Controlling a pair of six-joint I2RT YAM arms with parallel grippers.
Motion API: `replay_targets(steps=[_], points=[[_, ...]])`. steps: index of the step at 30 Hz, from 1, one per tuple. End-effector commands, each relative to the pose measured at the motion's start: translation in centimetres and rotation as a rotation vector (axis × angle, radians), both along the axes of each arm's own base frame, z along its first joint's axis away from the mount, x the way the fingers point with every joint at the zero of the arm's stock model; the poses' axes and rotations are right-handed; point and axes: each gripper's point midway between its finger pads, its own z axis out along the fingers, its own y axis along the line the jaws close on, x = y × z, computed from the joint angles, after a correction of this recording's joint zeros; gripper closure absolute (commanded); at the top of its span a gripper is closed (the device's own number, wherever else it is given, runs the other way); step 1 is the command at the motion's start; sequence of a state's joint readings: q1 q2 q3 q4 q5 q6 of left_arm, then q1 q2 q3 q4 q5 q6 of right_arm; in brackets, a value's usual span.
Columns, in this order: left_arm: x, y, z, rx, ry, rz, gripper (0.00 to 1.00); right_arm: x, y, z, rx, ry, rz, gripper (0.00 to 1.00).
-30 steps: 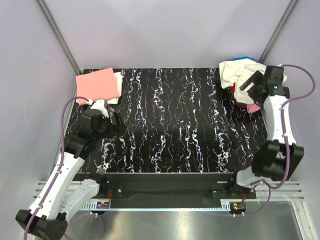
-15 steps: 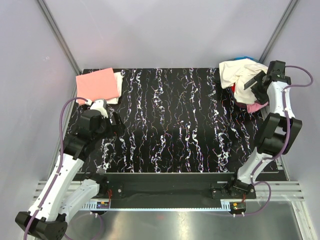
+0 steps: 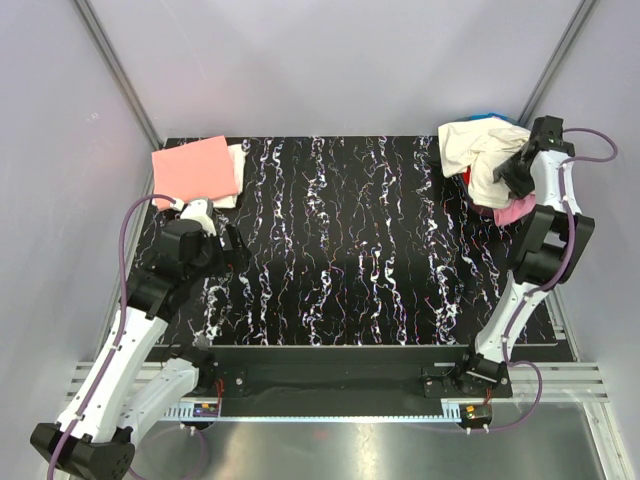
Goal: Fold and stack the t-shirts
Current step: Grab the tshirt from the pile, then move the tshirt to the center of the board
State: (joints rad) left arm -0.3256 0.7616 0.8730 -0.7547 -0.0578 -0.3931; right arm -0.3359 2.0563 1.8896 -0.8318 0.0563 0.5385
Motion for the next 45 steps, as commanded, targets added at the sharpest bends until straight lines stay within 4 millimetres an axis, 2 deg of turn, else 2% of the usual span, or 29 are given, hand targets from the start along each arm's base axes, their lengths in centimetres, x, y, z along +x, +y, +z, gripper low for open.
replay_targets(steps=[1, 3, 6, 10, 13, 14, 15, 16, 17, 18, 19, 20, 22, 23, 25, 26, 27, 28, 29, 31, 33, 34, 35, 37, 38, 39, 41, 43, 45], points=[[0.6, -0.4, 0.7, -0.013, -0.030, -0.009, 0.01, -0.1, -1.0, -0.1, -0.021, 0.029, -0.026, 0.48], [0.6, -0.5, 0.5, -0.014, -0.023, -0.011, 0.01, 0.0, -0.9, -0.1, -0.019, 0.025, -0.026, 0.74], [0.6, -0.5, 0.5, -0.014, -0.023, -0.011, 0.01, -0.1, -0.9, 0.5, -0.023, 0.018, -0.026, 0.98], [0.6, -0.5, 0.5, -0.014, -0.025, -0.009, 0.01, -0.7, -0.5, 3.2, -0.030, -0.037, -0.025, 1.00], [0.7, -0.5, 0.7, -0.015, -0.029, -0.009, 0.01, -1.1, 1.0, 6.7, -0.015, -0.107, 0.003, 1.00], [0.6, -0.5, 0.6, -0.014, -0.027, -0.009, 0.01, -1.1, 1.9, 9.4, -0.011, -0.169, 0.033, 1.00], [0.6, -0.4, 0.6, -0.014, -0.028, -0.008, 0.01, -1.1, 3.2, 10.7, -0.017, -0.188, 0.066, 1.00], [0.6, -0.4, 0.6, -0.013, -0.027, -0.007, 0.01, -1.2, 4.7, 12.8, -0.005, -0.231, 0.108, 1.00], [0.6, -0.4, 0.6, -0.013, -0.027, -0.007, 0.01, -1.0, 6.1, 15.8, -0.001, -0.291, 0.149, 0.99], [0.7, -0.4, 0.5, -0.011, -0.026, -0.004, 0.01, -1.7, 7.6, 16.8, 0.013, -0.290, 0.184, 0.96], [0.7, -0.3, 0.6, -0.009, -0.027, -0.002, 0.01, -1.8, 10.4, 18.1, 0.032, -0.314, 0.257, 0.95], [0.7, -0.2, 0.5, -0.007, -0.026, 0.002, 0.01, -2.3, 12.5, 20.8, 0.061, -0.379, 0.325, 0.94], [0.7, -0.1, 0.5, -0.003, -0.024, 0.008, 0.01, -3.4, 16.3, 23.2, 0.129, -0.438, 0.417, 0.93], [0.7, -0.1, 0.4, 0.000, -0.023, 0.010, 0.01, -5.0, 18.5, 25.2, 0.194, -0.492, 0.490, 0.93], [0.7, 0.0, 0.4, 0.004, -0.023, 0.015, 0.01, -6.1, 20.7, 28.3, 0.255, -0.601, 0.565, 0.94], [0.7, 0.1, 0.3, 0.006, -0.021, 0.017, 0.01, -8.0, 22.2, 29.9, 0.286, -0.650, 0.618, 0.95], [0.8, 0.1, 0.3, 0.009, -0.020, 0.018, 0.01, -8.4, 22.5, 31.3, 0.273, -0.713, 0.645, 0.94], [0.8, 0.2, 0.3, 0.009, -0.020, 0.021, 0.01, -9.0, 22.5, 31.7, 0.257, -0.735, 0.652, 0.93], [0.8, 0.2, 0.3, 0.011, -0.019, 0.024, 0.01, -9.7, 21.4, 31.7, 0.193, -0.742, 0.606, 0.93], [0.8, 0.3, 0.3, 0.015, -0.016, 0.030, 0.01, -10.1, 19.0, 29.7, 0.072, -0.675, 0.529, 0.91], [0.8, 0.3, 0.3, 0.015, -0.016, 0.032, 0.01, -11.0, 14.7, 25.4, -0.040, -0.521, 0.350, 0.88], [0.8, 0.3, 0.3, 0.016, -0.018, 0.031, 0.01, -11.3, 13.4, 23.5, -0.052, -0.463, 0.298, 0.74], [0.8, 0.4, 0.3, 0.015, -0.017, 0.033, 0.01, -12.0, 12.1, 19.2, -0.032, -0.366, 0.246, 0.49], [0.8, 0.3, 0.3, 0.016, -0.016, 0.031, 0.01, -13.1, 9.5, 14.6, 0.017, -0.274, 0.154, 0.00], [0.8, 0.3, 0.2, 0.016, -0.015, 0.032, 0.01, -14.7, 9.4, 10.0, 0.085, -0.179, 0.117, 0.00], [0.8, 0.3, 0.2, 0.015, -0.014, 0.030, 0.01, -15.0, 8.0, 8.4, 0.102, -0.175, 0.068, 0.00], [0.9, 0.3, 0.1, 0.015, -0.011, 0.027, 0.01, -16.8, 8.4, 4.7, 0.148, -0.126, 0.036, 0.00], [0.8, 0.2, 0.1, 0.014, -0.010, 0.025, 0.01, -17.7, 9.1, 3.7, 0.170, -0.140, 0.029, 0.00], [0.8, 0.1, 0.1, 0.010, -0.009, 0.020, 0.01, -17.1, 11.4, 4.6, 0.254, -0.236, 0.098, 0.00]])
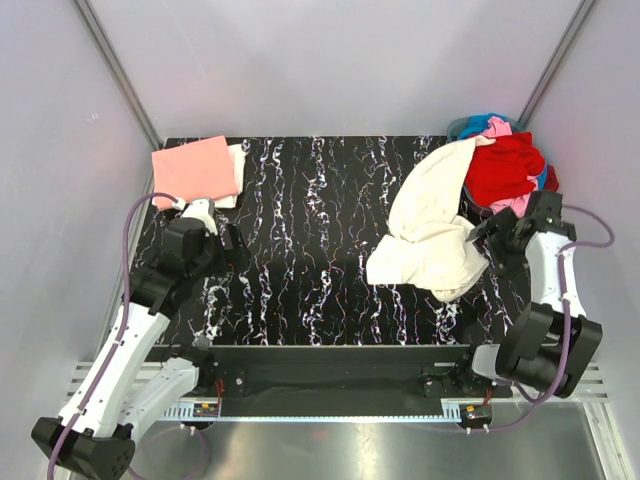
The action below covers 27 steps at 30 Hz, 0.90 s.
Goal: Fold and stack the t-shirts
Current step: Move the tshirt to the center of the board
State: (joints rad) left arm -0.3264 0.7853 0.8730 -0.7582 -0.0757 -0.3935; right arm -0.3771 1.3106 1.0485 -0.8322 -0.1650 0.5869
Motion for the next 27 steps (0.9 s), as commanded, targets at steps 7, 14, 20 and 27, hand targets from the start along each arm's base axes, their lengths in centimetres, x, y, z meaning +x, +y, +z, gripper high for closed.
replay_targets(steps=[7, 14, 20, 27], points=[[0.7, -0.1, 0.7, -0.007, -0.030, 0.011, 0.01, 0.3, 12.1, 2.9, -0.003, -0.228, 0.310, 0.00], [0.7, -0.1, 0.4, -0.004, -0.020, 0.009, 0.01, -0.7, 20.5, -3.9, -0.006, -0.027, 0.573, 0.08], [0.7, 0.1, 0.5, 0.001, -0.024, 0.018, 0.01, 0.4, 25.9, -6.0, -0.088, 0.048, 0.718, 0.18], [0.7, 0.0, 0.5, 0.000, -0.025, 0.015, 0.01, 1.5, 27.4, -8.9, -0.221, 0.153, 0.777, 0.24]])
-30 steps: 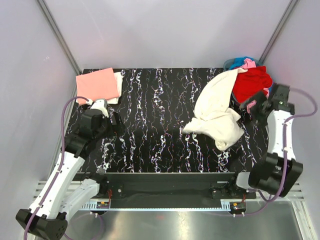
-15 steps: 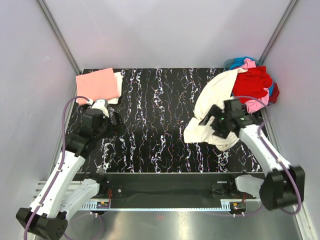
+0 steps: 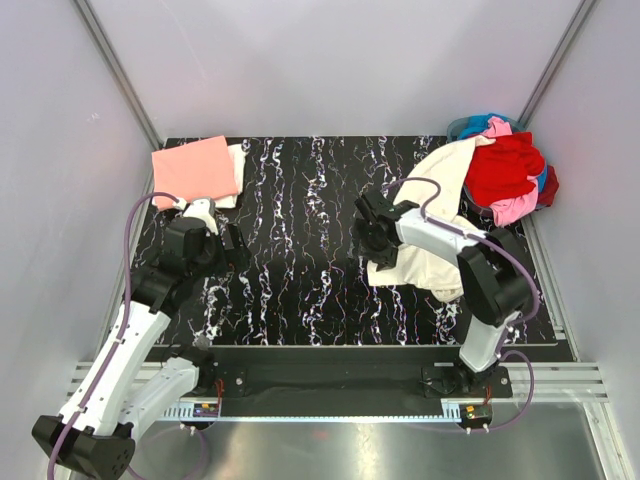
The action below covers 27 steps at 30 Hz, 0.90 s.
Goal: Fold and stack the t-shirts
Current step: Move the tshirt to the center of the board, then flatten the tshirt out
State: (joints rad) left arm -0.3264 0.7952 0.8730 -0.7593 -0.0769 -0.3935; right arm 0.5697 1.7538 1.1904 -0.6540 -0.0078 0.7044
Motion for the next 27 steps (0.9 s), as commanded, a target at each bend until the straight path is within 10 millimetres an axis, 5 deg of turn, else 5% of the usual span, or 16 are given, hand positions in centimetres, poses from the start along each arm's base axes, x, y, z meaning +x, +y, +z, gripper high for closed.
replay_targets(steps=[1, 6, 13, 21, 24, 27], points=[[0.6, 0.1, 0.8, -0.005, -0.038, 0.016, 0.01, 0.8, -0.4, -0.9, -0.124, -0.007, 0.019, 0.24], [0.6, 0.0, 1.0, -0.008, -0.044, 0.014, 0.01, -0.4, -1.0, -2.8, -0.187, 0.036, 0.027, 0.28], [0.6, 0.1, 1.1, -0.009, -0.048, 0.014, 0.01, -0.8, -1.2, -3.4, -0.200, 0.048, 0.034, 0.65], [0.6, 0.1, 1.2, -0.009, -0.053, 0.015, 0.01, -1.1, -0.8, -3.9, -0.275, 0.065, 0.103, 0.83], [0.5, 0.1, 1.3, -0.011, -0.054, 0.014, 0.01, -1.2, -0.5, -4.1, -0.305, 0.083, 0.138, 0.99], [0.5, 0.1, 1.3, -0.010, -0.056, 0.015, 0.01, -1.3, 1.5, -3.8, -0.238, 0.091, 0.182, 1.00]])
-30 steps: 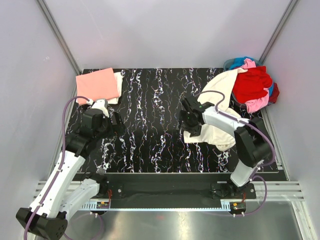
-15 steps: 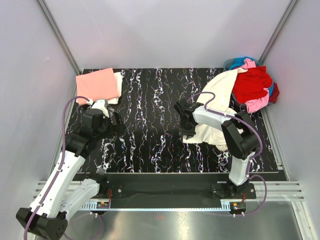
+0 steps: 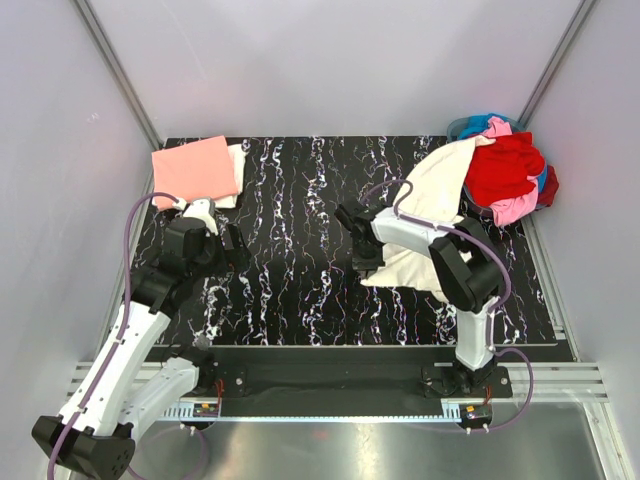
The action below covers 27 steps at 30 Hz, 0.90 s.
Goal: Fold and stack the t-shirts
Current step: Flatten the tshirt out
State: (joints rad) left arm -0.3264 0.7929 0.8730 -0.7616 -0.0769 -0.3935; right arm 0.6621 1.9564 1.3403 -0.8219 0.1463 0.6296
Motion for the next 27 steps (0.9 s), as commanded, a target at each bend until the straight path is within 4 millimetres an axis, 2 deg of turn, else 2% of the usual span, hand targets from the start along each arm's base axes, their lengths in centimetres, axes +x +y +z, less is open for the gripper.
replay_targets(steps=[1, 2, 3, 4, 5, 6, 7, 8, 9, 11, 13, 14, 15, 16, 17, 18, 20, 21, 23, 24, 25, 26, 27], points=[[0.5, 0.1, 1.3, -0.011, -0.057, 0.015, 0.01, -0.2, 3.8, 0.6, 0.109, 0.025, 0.070, 1.00], [0.5, 0.1, 1.3, -0.010, -0.059, 0.017, 0.01, -0.6, 5.3, 1.2, 0.132, 0.021, 0.094, 1.00], [0.5, 0.2, 1.3, -0.007, -0.058, 0.020, 0.01, 0.3, 7.6, 2.7, 0.168, -0.013, 0.121, 1.00], [0.5, 0.3, 1.5, -0.008, -0.061, 0.023, 0.01, 0.5, 9.0, 3.7, 0.181, -0.028, 0.150, 1.00], [0.5, 0.5, 1.5, -0.002, -0.065, 0.032, 0.01, -0.1, 9.9, 4.5, 0.168, -0.015, 0.180, 1.00], [0.5, 0.6, 1.5, 0.003, -0.064, 0.038, 0.01, -1.3, 12.3, 5.5, 0.175, -0.022, 0.246, 1.00], [0.4, 0.8, 1.8, 0.001, -0.076, 0.044, 0.01, -0.9, 14.6, 7.6, 0.194, -0.045, 0.301, 1.00], [0.4, 1.0, 1.8, 0.010, -0.081, 0.056, 0.01, -1.6, 15.9, 8.5, 0.195, -0.057, 0.338, 1.00], [0.3, 1.2, 2.0, 0.009, -0.089, 0.062, 0.01, -2.3, 18.6, 10.3, 0.221, -0.096, 0.387, 1.00], [0.2, 1.5, 2.2, 0.014, -0.097, 0.074, 0.01, -4.4, 19.3, 11.1, 0.191, -0.092, 0.440, 1.00], [0.2, 1.6, 2.3, 0.014, -0.101, 0.082, 0.01, -6.8, 19.1, 11.2, 0.166, -0.100, 0.457, 1.00], [0.2, 1.7, 2.2, 0.019, -0.099, 0.087, 0.01, -7.5, 18.5, 11.0, 0.160, -0.098, 0.448, 1.00], [0.2, 1.8, 2.3, 0.020, -0.101, 0.089, 0.01, -9.0, 15.8, 10.2, 0.124, -0.074, 0.429, 1.00], [0.2, 1.8, 2.3, 0.020, -0.100, 0.092, 0.01, -9.4, 15.1, 10.1, 0.145, -0.092, 0.380, 1.00], [0.2, 1.9, 2.3, 0.023, -0.101, 0.095, 0.01, -9.9, 13.5, 10.1, 0.135, -0.101, 0.351, 1.00], [0.2, 1.9, 2.3, 0.023, -0.101, 0.099, 0.01, -10.7, 9.9, 10.6, 0.103, -0.140, 0.307, 1.00], [0.2, 2.0, 2.4, 0.023, -0.105, 0.102, 0.01, -11.5, 6.0, 12.0, 0.075, -0.188, 0.179, 1.00], [0.2, 2.0, 2.4, 0.022, -0.106, 0.102, 0.01, -11.5, 2.9, 14.4, 0.075, -0.281, 0.121, 1.00], [0.2, 2.0, 2.3, 0.024, -0.105, 0.105, 0.01, -12.3, -1.5, 16.7, 0.054, -0.343, -0.014, 1.00], [0.2, 2.0, 2.2, 0.024, -0.101, 0.106, 0.01, -12.3, -3.9, 19.4, 0.108, -0.441, -0.074, 1.00], [0.3, 2.1, 2.2, 0.023, -0.099, 0.111, 0.01, -12.8, -6.0, 20.4, 0.115, -0.464, -0.148, 1.00], [0.2, 2.0, 2.0, 0.023, -0.093, 0.110, 0.01, -13.0, -7.2, 21.6, 0.142, -0.498, -0.181, 1.00], [0.3, 1.9, 1.8, 0.021, -0.079, 0.113, 0.01, -13.1, -8.8, 23.7, 0.218, -0.562, -0.246, 1.00]])
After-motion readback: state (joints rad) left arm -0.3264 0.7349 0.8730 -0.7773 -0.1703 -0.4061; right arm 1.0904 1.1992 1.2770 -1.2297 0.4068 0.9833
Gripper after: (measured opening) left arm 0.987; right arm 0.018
